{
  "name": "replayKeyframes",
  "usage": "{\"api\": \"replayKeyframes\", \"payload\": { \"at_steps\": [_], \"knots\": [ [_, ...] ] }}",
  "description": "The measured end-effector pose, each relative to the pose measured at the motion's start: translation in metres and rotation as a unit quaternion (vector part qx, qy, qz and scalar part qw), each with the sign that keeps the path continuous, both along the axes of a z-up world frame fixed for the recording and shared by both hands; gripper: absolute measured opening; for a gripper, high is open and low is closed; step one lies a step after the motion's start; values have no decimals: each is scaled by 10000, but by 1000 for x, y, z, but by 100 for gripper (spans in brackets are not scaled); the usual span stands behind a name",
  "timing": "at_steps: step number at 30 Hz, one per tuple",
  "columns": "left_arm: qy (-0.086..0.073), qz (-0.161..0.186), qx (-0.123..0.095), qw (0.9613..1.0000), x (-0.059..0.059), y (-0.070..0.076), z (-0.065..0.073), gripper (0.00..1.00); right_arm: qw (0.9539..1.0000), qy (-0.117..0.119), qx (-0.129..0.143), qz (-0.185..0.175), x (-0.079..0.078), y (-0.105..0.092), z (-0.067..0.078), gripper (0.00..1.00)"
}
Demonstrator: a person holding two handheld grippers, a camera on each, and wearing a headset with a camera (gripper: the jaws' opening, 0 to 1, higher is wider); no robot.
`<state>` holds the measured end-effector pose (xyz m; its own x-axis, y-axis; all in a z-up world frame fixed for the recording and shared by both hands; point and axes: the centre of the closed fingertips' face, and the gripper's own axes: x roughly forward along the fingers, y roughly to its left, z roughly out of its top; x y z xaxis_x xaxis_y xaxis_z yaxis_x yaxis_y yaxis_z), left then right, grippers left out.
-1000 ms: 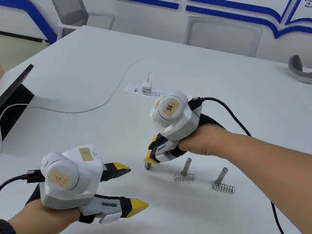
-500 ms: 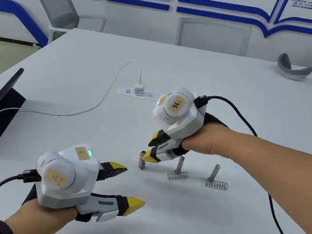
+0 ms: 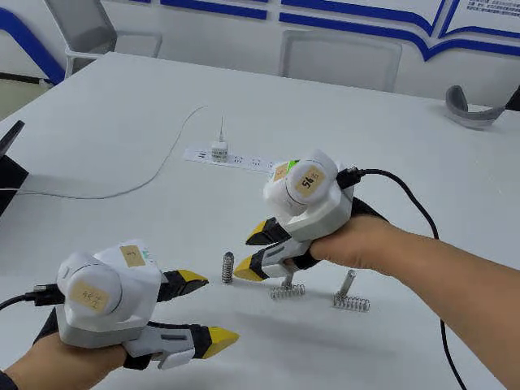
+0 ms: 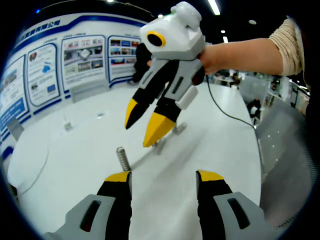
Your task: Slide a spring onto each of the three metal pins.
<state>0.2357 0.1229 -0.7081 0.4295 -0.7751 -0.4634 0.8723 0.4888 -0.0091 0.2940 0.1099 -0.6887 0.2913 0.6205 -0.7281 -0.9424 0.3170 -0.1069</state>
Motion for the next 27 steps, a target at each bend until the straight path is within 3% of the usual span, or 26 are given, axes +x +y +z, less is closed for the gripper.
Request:
{"api": "replayKeyframes", "payload": {
  "at_steps": [27],
  "knots": [
    [-17,-153,43,9999,1,-15,1,51,9977,-191,512,-393,-29,-40,20,36]
  ]
}}
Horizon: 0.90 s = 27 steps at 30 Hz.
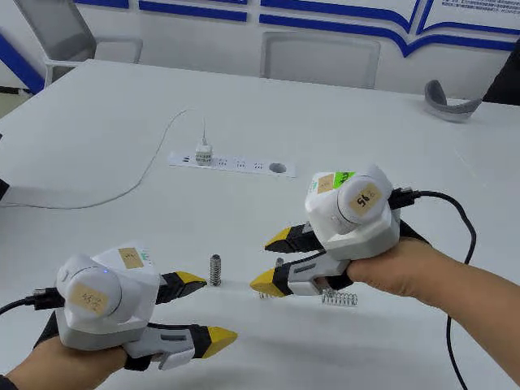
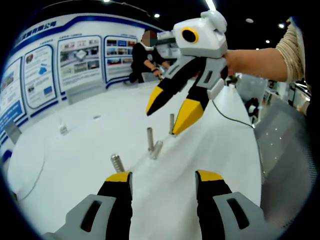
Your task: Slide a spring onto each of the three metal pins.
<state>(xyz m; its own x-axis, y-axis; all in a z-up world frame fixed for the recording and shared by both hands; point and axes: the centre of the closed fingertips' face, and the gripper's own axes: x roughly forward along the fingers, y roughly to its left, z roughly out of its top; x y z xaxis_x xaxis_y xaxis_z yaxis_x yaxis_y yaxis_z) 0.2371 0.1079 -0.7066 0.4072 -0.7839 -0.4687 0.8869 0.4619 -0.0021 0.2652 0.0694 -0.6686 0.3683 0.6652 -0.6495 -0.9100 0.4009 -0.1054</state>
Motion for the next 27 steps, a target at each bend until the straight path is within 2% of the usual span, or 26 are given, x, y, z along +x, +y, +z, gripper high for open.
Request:
{"api": "replayKeyframes", "payload": {
  "at_steps": [12,18,27],
  "knots": [
    [-33,-147,41,9999,6,-16,2,50,9994,-79,188,-267,-10,-21,7,37],
    [-58,-220,94,9997,12,-26,1,48,9988,-69,254,-424,-12,-32,6,37],
    [-48,-340,190,9992,14,-38,-2,47,9969,-112,404,-662,-18,-47,10,37]
  ]
}}
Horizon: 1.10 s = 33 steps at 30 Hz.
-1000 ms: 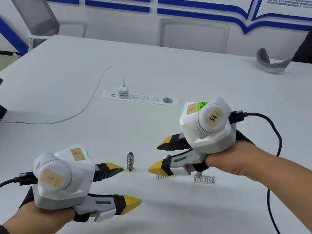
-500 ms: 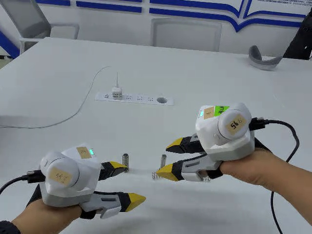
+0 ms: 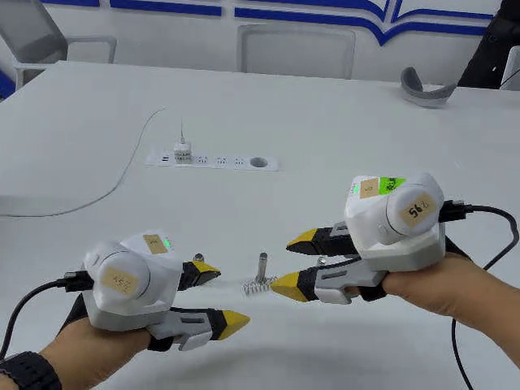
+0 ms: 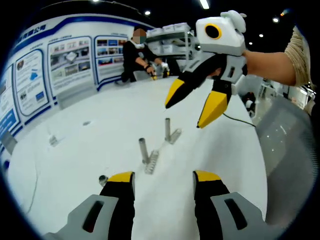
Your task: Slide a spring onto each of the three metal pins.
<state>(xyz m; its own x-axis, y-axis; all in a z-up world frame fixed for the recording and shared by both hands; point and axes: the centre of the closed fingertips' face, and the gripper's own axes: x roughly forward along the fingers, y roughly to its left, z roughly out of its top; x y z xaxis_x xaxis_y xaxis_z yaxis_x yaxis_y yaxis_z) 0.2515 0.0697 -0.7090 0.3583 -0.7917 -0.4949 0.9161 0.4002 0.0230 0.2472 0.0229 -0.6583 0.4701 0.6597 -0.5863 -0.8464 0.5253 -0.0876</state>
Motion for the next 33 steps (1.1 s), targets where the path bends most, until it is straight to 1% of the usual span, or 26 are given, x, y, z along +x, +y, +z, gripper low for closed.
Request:
{"api": "replayKeyframes", "payload": {
  "at_steps": [8,14,19,24,29,33],
  "knots": [
    [25,-50,80,10000,3,-8,-5,46,9997,21,42,-225,-7,-20,-4,37],
    [92,-92,144,9998,4,-14,-10,46,9991,7,103,-419,-11,-35,-3,38],
    [86,-63,189,9998,6,-17,-11,46,9983,-23,151,-567,-12,-49,-3,38],
    [100,-43,289,9995,10,-18,-17,46,9974,-21,187,-689,-15,-62,-5,39],
    [146,-13,274,9995,14,-21,-19,45,9963,6,209,-831,-19,-76,-9,40],
    [191,23,253,9995,16,-23,-21,44,9952,8,250,-949,-22,-85,-9,40]
  ]
}}
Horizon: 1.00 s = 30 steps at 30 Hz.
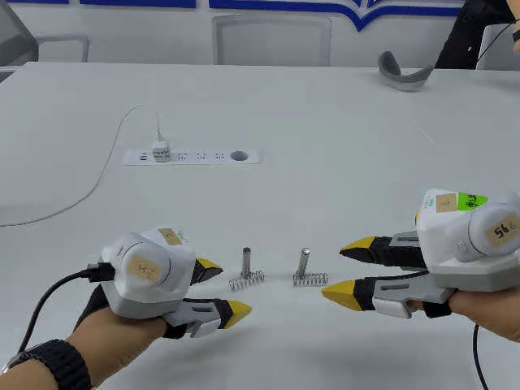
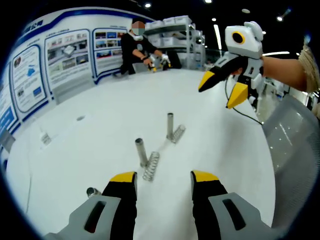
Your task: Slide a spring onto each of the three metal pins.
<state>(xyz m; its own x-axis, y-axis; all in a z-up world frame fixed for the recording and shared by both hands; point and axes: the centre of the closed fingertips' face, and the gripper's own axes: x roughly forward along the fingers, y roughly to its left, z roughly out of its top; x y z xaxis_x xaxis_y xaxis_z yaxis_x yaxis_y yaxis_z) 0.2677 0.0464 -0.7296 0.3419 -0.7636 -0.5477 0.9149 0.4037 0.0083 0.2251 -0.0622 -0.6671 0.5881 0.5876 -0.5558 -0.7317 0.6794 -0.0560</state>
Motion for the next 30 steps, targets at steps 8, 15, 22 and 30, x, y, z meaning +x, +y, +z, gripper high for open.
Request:
{"api": "replayKeyframes", "payload": {
  "at_steps": [8,15,22,30],
  "knots": [
    [80,70,31,9999,6,-4,-7,40,9994,-21,158,-306,-4,-19,2,42],
    [59,215,137,9997,13,-6,-11,35,9984,8,260,-499,-9,-27,0,43],
    [38,235,229,9995,17,-9,-16,30,9976,18,333,-610,-12,-32,-2,43],
    [57,275,356,9990,19,-8,-22,24,9969,-7,388,-686,-11,-36,-1,43]
  ]
}}
